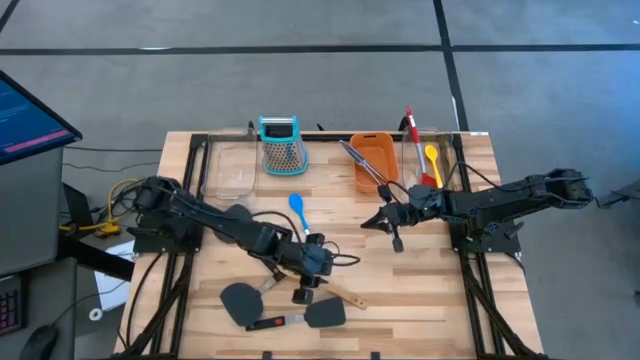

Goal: Pick & Place Kitchen Items
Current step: Put the brown spatula into the right transparent bin

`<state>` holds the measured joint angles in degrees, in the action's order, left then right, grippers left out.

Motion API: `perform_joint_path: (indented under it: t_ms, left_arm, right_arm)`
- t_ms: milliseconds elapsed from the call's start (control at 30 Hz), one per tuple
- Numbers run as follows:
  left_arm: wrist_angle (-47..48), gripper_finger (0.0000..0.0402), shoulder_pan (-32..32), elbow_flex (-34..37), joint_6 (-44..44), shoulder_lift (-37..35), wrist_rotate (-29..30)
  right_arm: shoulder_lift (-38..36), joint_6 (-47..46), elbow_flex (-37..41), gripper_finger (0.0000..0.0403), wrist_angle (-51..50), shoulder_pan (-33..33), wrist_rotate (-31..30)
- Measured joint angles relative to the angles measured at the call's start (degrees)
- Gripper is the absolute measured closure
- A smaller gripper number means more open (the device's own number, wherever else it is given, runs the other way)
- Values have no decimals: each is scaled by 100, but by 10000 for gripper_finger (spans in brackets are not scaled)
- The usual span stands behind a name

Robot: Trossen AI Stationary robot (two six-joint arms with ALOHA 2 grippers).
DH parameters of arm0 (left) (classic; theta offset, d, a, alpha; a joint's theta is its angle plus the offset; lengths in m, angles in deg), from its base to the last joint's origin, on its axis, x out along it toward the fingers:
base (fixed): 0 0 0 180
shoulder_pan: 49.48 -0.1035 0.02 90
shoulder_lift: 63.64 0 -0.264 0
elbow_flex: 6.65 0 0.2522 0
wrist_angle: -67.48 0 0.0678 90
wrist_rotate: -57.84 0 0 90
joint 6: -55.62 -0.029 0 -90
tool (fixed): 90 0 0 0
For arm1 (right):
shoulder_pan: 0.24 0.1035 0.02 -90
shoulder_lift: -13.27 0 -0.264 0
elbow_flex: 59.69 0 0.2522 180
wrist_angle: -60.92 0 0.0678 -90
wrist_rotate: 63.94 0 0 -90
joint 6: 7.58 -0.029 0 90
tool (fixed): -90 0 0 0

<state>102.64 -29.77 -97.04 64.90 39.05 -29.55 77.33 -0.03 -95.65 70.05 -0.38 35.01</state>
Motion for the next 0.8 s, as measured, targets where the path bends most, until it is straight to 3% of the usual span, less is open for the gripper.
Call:
perform_joint_path:
  t_ms: [433,800]
  left_arm:
    - [19,300,117,796,-9,-21,7]
    - [-78,300,117,827,-164,80,120]
  right_arm:
    - [0,-2,0,403,-17,2,0]
    - [0,-2,0,403,-17,1,0]
